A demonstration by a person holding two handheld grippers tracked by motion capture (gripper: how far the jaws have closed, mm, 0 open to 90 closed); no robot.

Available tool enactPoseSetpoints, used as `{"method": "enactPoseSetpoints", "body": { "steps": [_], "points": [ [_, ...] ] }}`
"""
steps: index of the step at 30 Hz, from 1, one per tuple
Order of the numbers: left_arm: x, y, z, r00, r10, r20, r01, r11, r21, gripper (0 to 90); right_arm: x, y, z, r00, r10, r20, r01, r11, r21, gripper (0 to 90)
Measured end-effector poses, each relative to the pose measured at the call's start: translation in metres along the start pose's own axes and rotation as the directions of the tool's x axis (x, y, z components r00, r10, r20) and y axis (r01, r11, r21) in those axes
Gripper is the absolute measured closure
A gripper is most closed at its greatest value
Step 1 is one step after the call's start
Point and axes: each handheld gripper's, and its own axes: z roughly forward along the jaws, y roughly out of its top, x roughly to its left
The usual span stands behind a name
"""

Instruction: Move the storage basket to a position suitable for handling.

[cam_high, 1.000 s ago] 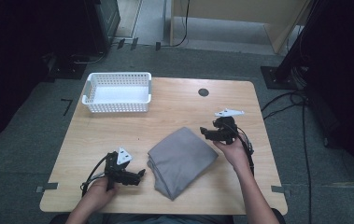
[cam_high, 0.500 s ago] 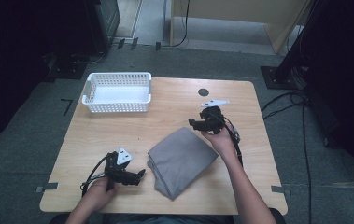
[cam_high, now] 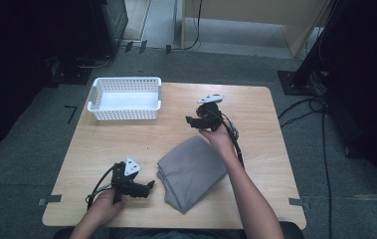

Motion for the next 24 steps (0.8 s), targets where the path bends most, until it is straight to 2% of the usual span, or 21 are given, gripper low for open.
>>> {"method": "enactPoseSetpoints", "body": {
  "steps": [2,10,17,24],
  "points": [
    [0.000,0.000,0.000,1.0000,0.000,0.000,0.000,1.0000,0.001,0.0,0.003,0.006,0.007,0.9999,-0.015,-0.002,0.015,1.000,0.000,48.2],
    [0.000,0.000,0.000,1.0000,0.000,0.000,0.000,1.0000,0.001,0.0,0.010,0.029,0.030,0.9997,-0.023,-0.011,0.023,1.000,-0.008,50.5],
    [0.000,0.000,0.000,1.0000,-0.001,0.000,0.001,1.0000,0.001,0.0,0.017,0.048,0.055,0.9996,-0.012,-0.024,0.012,1.000,-0.019,51.1],
    [0.000,0.000,0.000,1.0000,0.000,0.000,0.000,1.0000,0.001,0.0,0.030,0.064,0.083,0.9993,0.000,-0.038,-0.001,1.000,-0.019,50.2]
  ]
}}
